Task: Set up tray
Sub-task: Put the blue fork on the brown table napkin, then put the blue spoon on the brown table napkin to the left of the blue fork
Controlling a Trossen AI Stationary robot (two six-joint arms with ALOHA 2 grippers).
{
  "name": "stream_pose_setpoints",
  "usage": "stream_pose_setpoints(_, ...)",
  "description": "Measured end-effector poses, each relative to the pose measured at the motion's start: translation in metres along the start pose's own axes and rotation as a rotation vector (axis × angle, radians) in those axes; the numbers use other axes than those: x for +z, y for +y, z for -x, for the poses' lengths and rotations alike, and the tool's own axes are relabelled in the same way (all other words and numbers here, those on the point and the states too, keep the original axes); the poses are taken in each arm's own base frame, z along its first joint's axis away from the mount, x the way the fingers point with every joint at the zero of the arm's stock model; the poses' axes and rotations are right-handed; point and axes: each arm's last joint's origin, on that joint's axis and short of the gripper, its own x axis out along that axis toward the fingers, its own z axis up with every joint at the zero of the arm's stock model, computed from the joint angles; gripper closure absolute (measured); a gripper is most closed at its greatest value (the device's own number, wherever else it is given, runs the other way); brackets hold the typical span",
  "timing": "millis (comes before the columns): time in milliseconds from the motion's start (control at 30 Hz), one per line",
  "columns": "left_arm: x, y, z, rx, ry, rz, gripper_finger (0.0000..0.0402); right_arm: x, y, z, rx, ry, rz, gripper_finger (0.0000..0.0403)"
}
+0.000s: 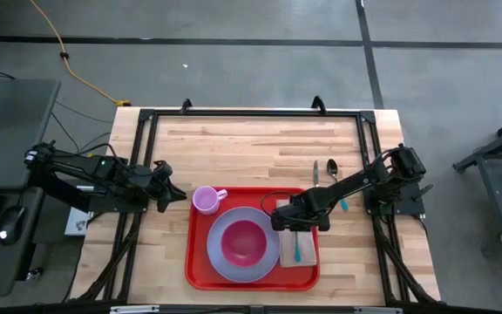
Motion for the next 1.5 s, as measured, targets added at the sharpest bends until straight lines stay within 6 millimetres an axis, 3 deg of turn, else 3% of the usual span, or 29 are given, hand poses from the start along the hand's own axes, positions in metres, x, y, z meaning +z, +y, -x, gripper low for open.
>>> stream_pose_setpoints(500,-0.0003,0.0004,0.0000,0.005,0.002,-0.001,0.0291,0.0020,0.0003,0.0001,0.017,-0.068,0.035,0.0400)
stream_pose_setpoints(1100,-0.0018,0.0023,0.0000,0.024,0.017,-0.004,0.0291,-0.0007,0.0015,-0.0001,0.015,0.009,0.032,0.0339)
stream_pose_setpoints(1500,-0.0018,0.0023,0.0000,0.024,0.017,-0.004,0.0291,-0.0029,0.0033,0.0013,0.031,0.065,0.052,0.0363)
